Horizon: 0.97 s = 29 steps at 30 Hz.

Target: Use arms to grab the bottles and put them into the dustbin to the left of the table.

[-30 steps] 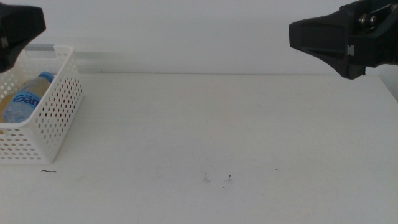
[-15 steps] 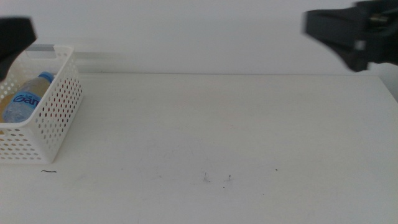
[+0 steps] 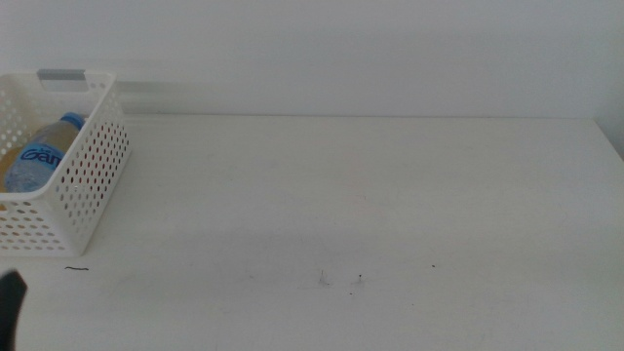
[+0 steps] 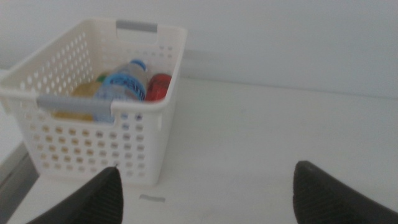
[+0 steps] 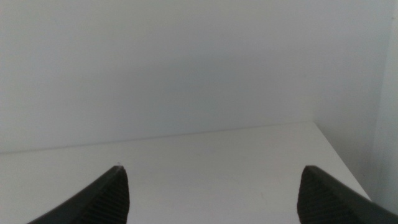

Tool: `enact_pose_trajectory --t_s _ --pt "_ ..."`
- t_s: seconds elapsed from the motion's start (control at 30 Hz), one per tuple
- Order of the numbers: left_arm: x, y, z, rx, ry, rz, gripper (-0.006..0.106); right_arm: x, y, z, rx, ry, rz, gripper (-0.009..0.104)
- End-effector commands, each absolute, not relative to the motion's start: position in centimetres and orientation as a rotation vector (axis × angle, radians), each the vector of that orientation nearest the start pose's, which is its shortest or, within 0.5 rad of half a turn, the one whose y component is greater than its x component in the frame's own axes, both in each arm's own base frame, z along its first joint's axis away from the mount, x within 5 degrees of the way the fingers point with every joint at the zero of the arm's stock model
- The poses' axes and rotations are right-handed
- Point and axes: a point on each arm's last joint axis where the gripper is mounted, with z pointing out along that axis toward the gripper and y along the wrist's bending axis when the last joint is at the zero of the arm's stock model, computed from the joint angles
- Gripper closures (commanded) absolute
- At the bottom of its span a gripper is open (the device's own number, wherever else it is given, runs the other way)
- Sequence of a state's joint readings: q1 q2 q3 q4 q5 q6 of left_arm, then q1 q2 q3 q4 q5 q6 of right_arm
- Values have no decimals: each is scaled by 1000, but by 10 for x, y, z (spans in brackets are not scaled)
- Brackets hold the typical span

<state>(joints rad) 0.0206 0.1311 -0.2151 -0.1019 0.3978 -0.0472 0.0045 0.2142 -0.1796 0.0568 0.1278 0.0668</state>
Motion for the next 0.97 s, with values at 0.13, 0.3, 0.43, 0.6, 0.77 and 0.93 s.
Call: enact_pose_trajectory --t_s 0.13,0.3,0.43,0.6,0.77,0.93 --pt "52 -1 193 -117 1815 -94 7 57 0 207 75 1593 70 5" --pt "54 1 184 -86 1801 -43 7 56 0 198 76 1646 69 5" --pt "54 1 185 -86 1798 -43 7 56 0 199 75 1636 69 5" --pt "54 1 184 -75 1800 -27 7 56 0 199 75 1636 69 5" --pt "54 1 184 -74 1800 -24 7 56 0 199 75 1636 69 5" --pt "54 1 184 -78 1800 -21 7 56 0 199 75 1636 69 5"
